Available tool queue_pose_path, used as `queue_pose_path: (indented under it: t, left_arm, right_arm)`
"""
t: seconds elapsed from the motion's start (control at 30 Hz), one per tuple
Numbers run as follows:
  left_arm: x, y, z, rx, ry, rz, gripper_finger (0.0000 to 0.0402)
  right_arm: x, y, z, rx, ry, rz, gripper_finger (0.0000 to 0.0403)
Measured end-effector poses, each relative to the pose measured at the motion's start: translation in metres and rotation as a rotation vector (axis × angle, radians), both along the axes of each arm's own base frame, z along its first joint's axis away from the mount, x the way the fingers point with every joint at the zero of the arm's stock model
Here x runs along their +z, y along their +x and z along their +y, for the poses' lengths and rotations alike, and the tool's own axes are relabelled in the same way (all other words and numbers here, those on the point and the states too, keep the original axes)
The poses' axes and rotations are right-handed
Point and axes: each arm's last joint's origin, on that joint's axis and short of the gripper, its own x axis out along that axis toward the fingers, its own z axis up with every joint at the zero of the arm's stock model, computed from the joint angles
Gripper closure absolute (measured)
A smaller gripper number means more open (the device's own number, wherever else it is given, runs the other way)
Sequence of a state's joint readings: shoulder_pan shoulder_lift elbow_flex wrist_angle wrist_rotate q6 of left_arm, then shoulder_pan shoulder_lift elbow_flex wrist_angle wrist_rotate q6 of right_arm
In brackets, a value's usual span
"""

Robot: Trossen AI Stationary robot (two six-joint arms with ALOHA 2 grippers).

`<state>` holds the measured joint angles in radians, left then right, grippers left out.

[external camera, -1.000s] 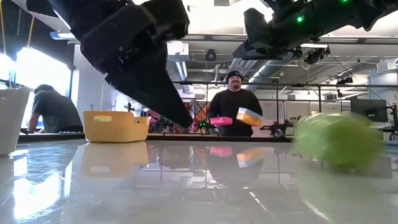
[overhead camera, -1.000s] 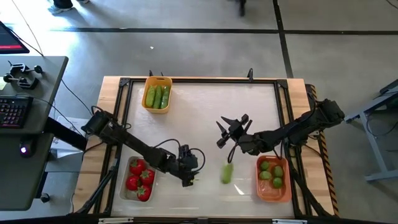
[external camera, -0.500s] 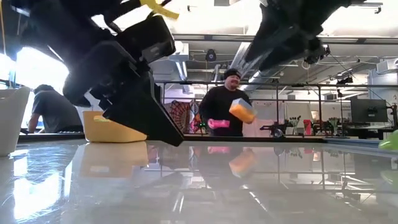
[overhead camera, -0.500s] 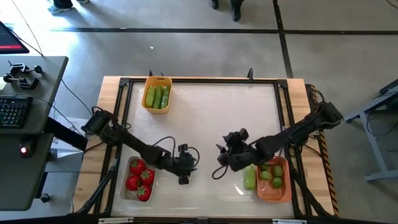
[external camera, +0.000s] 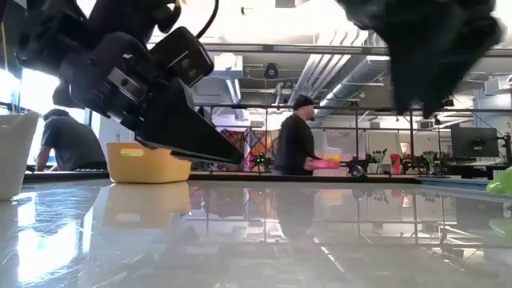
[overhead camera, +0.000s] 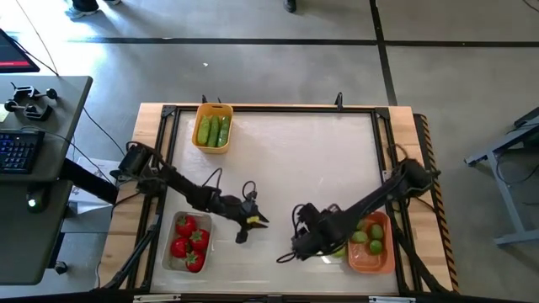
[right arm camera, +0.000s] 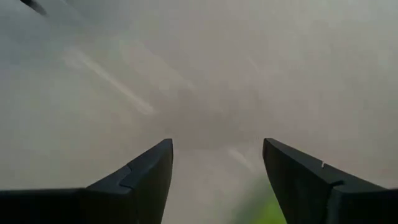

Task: Sort produce into baskets
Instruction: Put the green cucumber into the yellow bin

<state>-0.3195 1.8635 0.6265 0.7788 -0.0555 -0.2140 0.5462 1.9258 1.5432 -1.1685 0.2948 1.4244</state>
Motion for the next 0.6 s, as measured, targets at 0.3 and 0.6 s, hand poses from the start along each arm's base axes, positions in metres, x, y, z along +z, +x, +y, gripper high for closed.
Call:
queue_pose_path:
  t: [0.3, 0.6]
  left_arm:
    - [0.0, -0.003, 0.004, -0.031, -0.021, -0.032, 0.0332]
    - [0.001, -0.003, 0.004, -0.031, -0.026, -0.046, 0.0332]
  right_arm:
    - [-0.03, 0.002, 0.014, -0.138, 0.089, 0.391, 0.0162]
    - [-0.051, -0.003, 0.012, -0.203, 0.039, 0.58, 0.0162]
